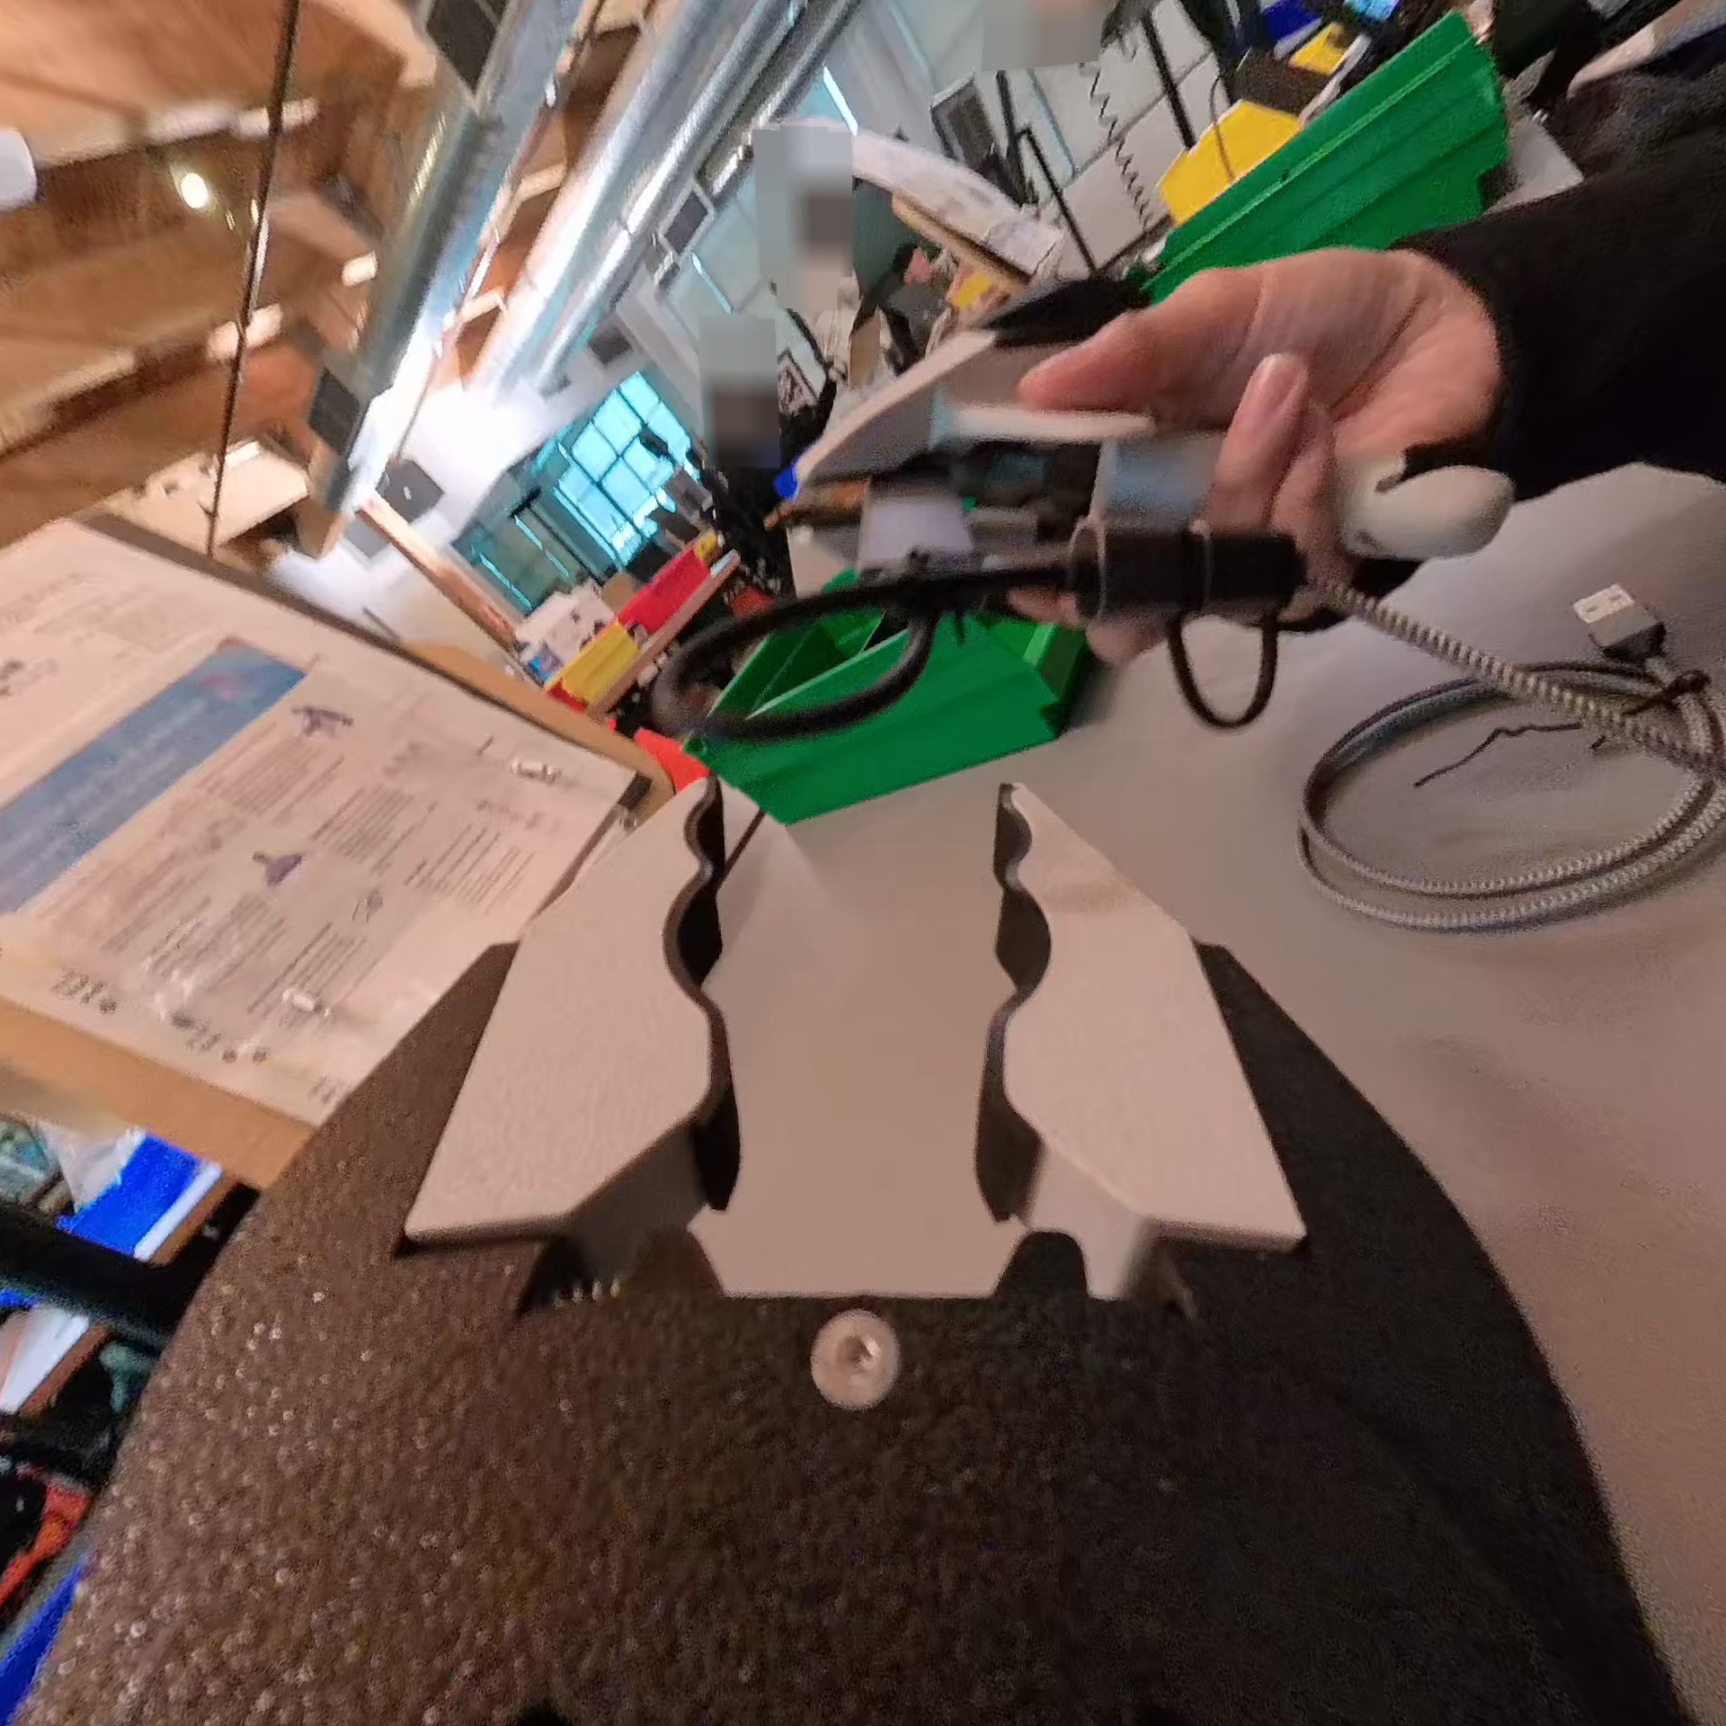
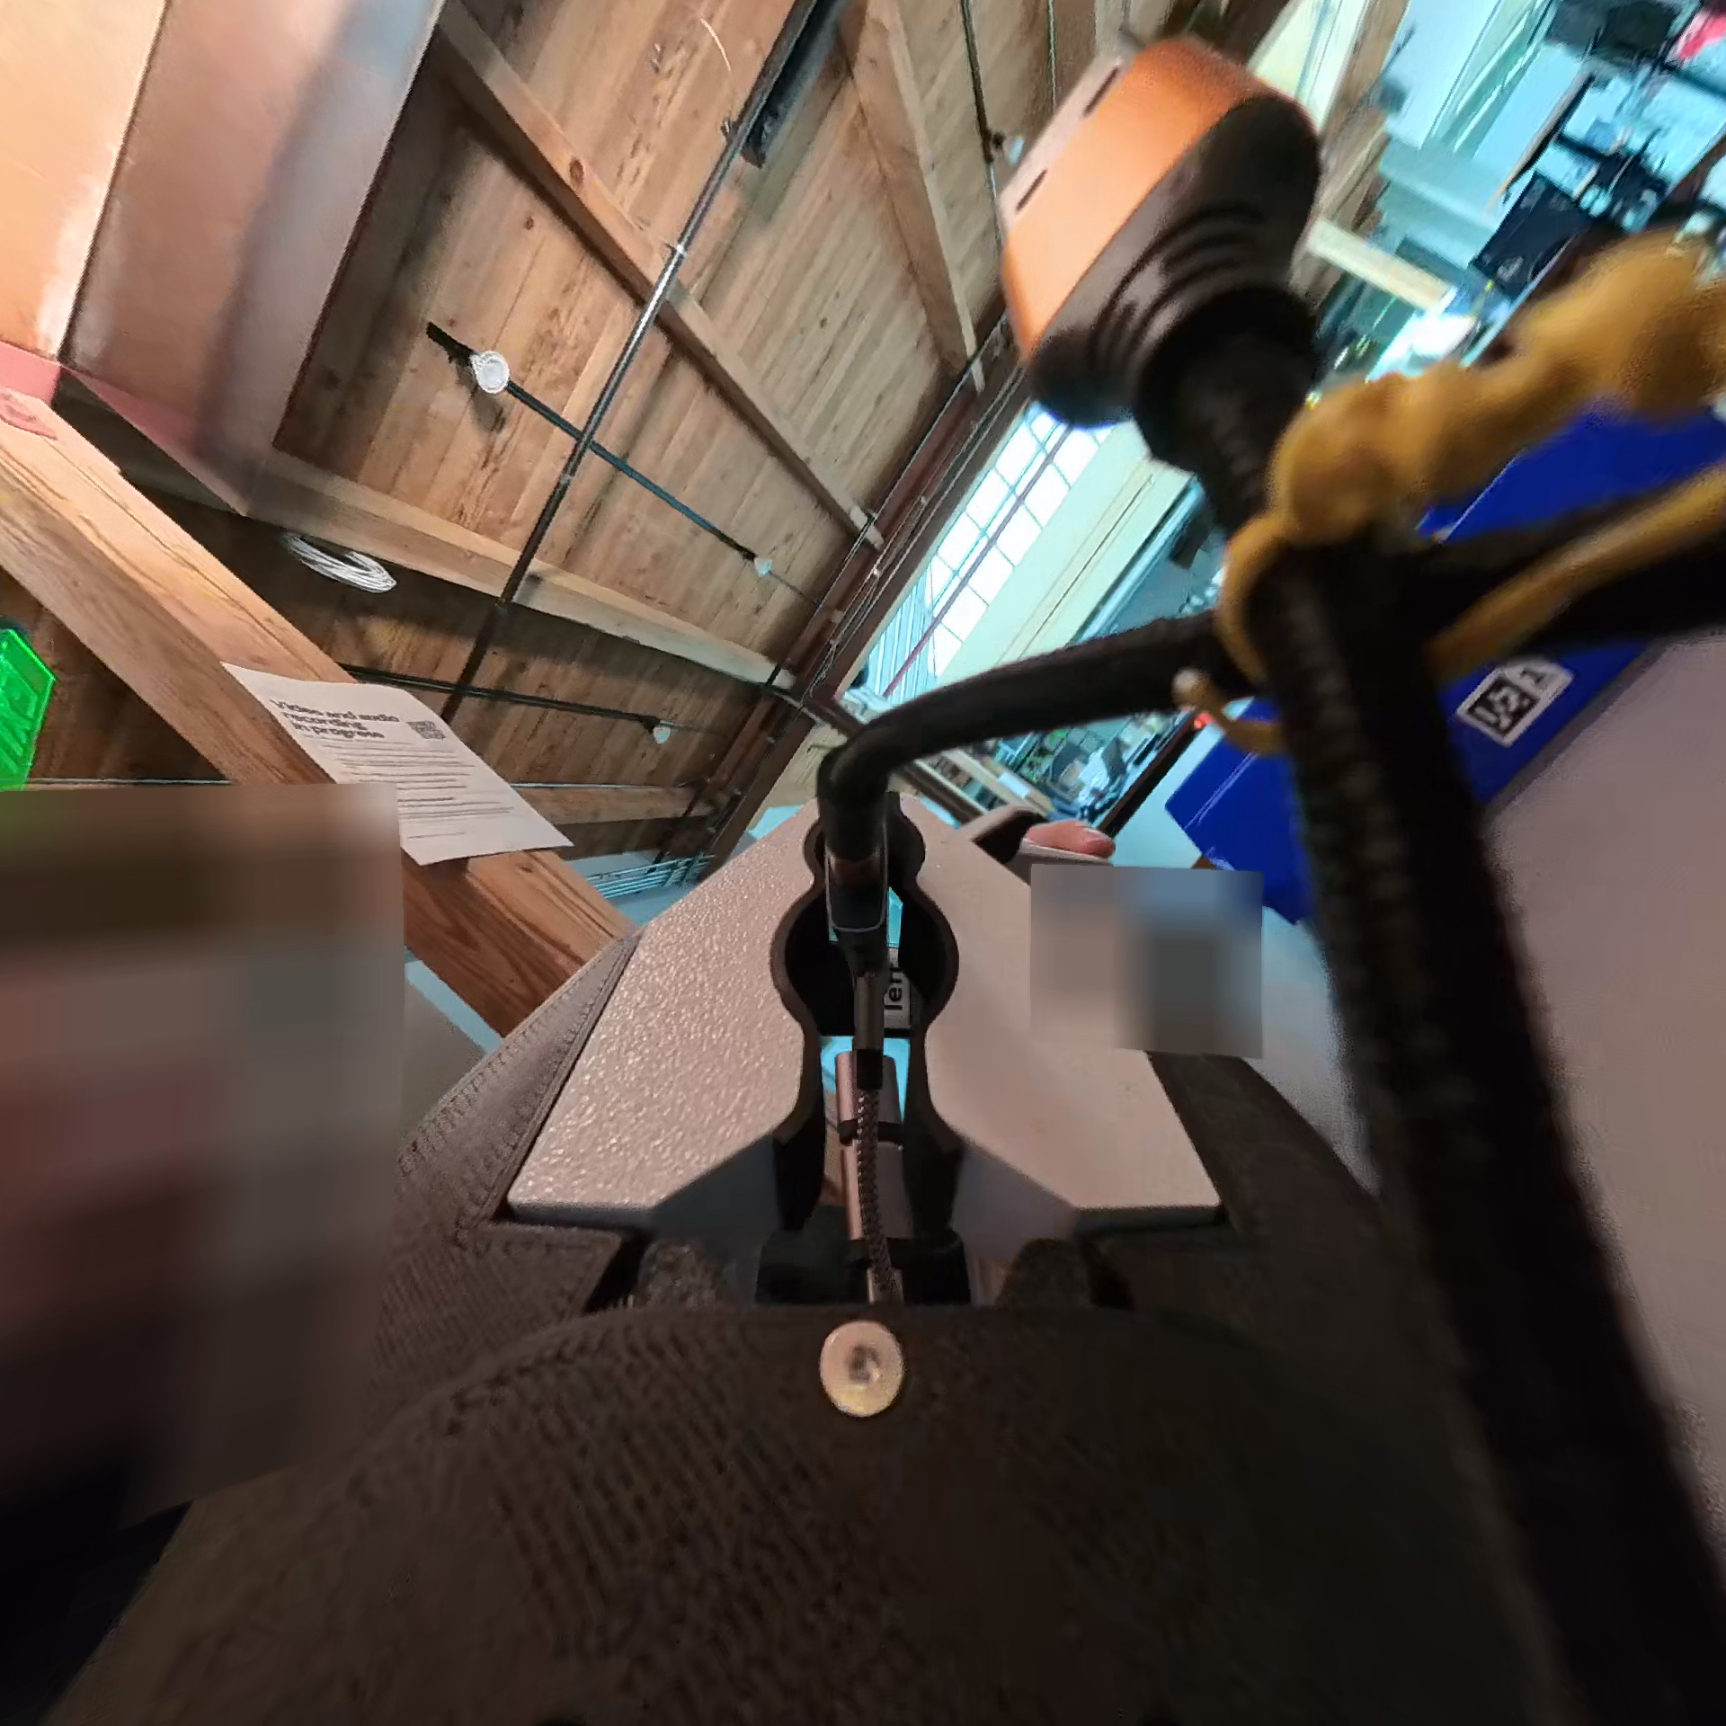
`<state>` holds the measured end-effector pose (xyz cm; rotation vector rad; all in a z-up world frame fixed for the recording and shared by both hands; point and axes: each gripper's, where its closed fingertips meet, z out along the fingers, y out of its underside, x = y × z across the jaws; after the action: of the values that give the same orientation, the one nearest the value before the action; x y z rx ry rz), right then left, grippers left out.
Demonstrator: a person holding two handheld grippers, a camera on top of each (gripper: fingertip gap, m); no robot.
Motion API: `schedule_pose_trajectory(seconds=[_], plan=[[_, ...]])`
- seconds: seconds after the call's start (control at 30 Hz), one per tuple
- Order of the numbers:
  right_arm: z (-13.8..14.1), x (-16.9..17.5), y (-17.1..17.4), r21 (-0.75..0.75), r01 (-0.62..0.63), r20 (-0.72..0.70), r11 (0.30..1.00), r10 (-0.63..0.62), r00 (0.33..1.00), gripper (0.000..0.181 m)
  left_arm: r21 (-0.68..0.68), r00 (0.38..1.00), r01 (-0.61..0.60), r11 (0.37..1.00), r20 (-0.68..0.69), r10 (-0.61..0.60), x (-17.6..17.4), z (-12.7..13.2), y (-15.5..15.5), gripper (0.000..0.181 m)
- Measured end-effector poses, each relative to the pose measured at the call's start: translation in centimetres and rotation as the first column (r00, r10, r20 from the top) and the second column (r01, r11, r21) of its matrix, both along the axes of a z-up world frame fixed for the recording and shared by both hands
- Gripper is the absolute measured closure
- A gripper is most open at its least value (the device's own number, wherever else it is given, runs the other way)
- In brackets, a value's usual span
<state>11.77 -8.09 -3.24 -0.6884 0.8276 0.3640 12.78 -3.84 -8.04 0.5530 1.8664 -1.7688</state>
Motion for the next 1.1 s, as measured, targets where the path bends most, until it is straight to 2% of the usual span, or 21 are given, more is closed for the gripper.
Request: schedule_pose_trajectory(seconds=[0.17, 0.27, 0.33, 0.47, 0.53, 0.6, 0.67, 0.77, 0.87, 0.97, 1.1], plan=[[-1.4, 0.2, 2.1, -0.010, -0.076, -0.034, 0.997, 0.076, 0.997, 0.175, -0.122, 0.998, 0.062, 0.991, 0.039, -0.058, -2.4, 1.2, -1.2, 0.134], [-1.8, 0.3, 2.6, -0.011, -0.089, -0.045, 0.996, 0.089, 0.995, 0.175, -0.108, 0.996, 0.073, 0.991, 0.066, -0.066, -2.9, 0.9, -1.3, 0.155], [-1.8, 0.3, 2.5, -0.009, -0.085, -0.045, 0.996, 0.084, 0.995, 0.176, -0.101, 0.995, 0.061, 0.993, 0.083, -0.052, -3.0, 0.9, -1.4, 0.158], [-2.0, 0.6, 2.2, -0.109, -0.016, -0.003, 0.994, 0.016, 1.000, 0.171, -0.108, 1.000, 0.002, 0.994, 0.031, 0.001, -2.6, 1.3, -1.6, 0.157], [-2.6, 1.0, 2.0, -0.244, 0.093, 0.056, 0.965, -0.082, 0.995, 0.150, -0.133, 0.996, -0.091, 0.987, -0.007, 0.091, -1.0, 1.6, -1.4, 0.158], [-2.9, 1.4, 2.0, -0.384, 0.225, 0.161, 0.896, -0.175, 0.971, 0.129, -0.127, 0.984, -0.175, 0.976, -0.050, 0.170, 0.9, 1.2, -1.0, 0.159], [-3.3, 1.7, 2.3, -0.497, 0.353, 0.277, 0.793, -0.240, 0.930, 0.130, -0.151, 0.971, -0.233, 0.961, -0.084, 0.223, 2.1, 1.1, -0.5, 0.159], [-4.5, 2.4, 2.4, -0.616, 0.468, 0.381, 0.633, -0.281, 0.881, 0.137, -0.163, 0.964, -0.256, 0.953, -0.120, 0.238, 2.7, 0.8, -0.4, 0.159], [-4.5, 2.7, 1.9, -0.621, 0.556, 0.466, 0.552, -0.311, 0.829, 0.141, -0.155, 0.964, -0.253, 0.955, -0.125, 0.235, 2.7, 0.5, -0.6, 0.159], [-4.6, 2.6, 2.2, -0.624, 0.606, 0.536, 0.494, -0.293, 0.791, 0.149, -0.153, 0.958, -0.269, 0.951, -0.143, 0.248, 2.8, 0.3, -0.7, 0.159], [-4.7, 2.8, 1.9, -0.632, 0.678, 0.618, 0.374, -0.284, 0.733, 0.152, -0.146, 0.939, -0.307, 0.941, -0.210, 0.274, 3.3, -0.2, -0.8, 0.159]])
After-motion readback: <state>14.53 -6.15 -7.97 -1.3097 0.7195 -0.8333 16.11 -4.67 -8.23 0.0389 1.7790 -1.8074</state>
